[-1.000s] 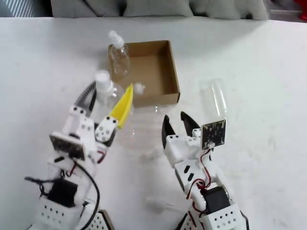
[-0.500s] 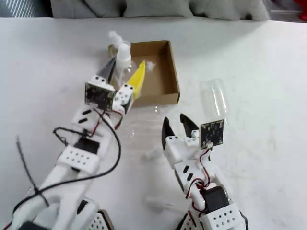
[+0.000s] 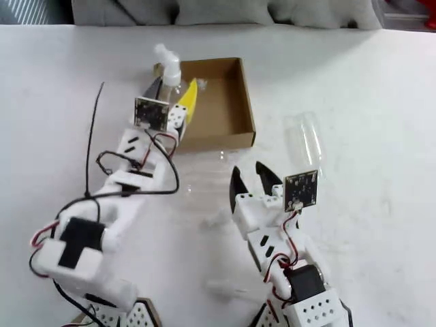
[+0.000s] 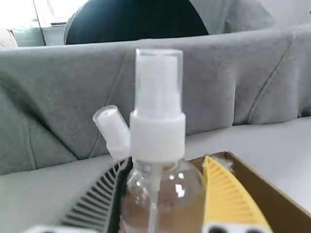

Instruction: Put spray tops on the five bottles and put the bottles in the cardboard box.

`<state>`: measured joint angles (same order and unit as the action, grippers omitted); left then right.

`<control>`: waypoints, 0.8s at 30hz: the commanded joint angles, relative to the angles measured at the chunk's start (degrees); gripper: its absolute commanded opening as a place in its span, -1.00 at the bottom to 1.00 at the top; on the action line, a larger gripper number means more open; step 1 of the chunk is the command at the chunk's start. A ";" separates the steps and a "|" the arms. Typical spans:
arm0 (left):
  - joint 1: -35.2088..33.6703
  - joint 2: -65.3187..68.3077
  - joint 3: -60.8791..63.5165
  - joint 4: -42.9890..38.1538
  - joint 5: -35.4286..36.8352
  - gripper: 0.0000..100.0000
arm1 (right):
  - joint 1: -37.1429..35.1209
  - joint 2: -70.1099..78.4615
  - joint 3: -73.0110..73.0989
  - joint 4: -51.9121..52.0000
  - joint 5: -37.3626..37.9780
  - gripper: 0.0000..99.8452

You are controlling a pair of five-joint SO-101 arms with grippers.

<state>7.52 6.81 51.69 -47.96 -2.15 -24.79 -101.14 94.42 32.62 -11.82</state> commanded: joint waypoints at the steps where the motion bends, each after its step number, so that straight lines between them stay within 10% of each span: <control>1: -0.57 7.16 -6.33 -5.36 0.09 -0.74 | 0.31 -0.31 -0.70 -0.48 0.44 -0.70; 24: -3.38 17.10 -11.87 -10.99 0.09 -0.74 | 0.40 -0.31 -0.62 -0.40 0.44 -0.70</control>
<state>5.41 24.40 42.81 -57.27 -2.15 -24.79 -101.14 94.42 32.62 -11.82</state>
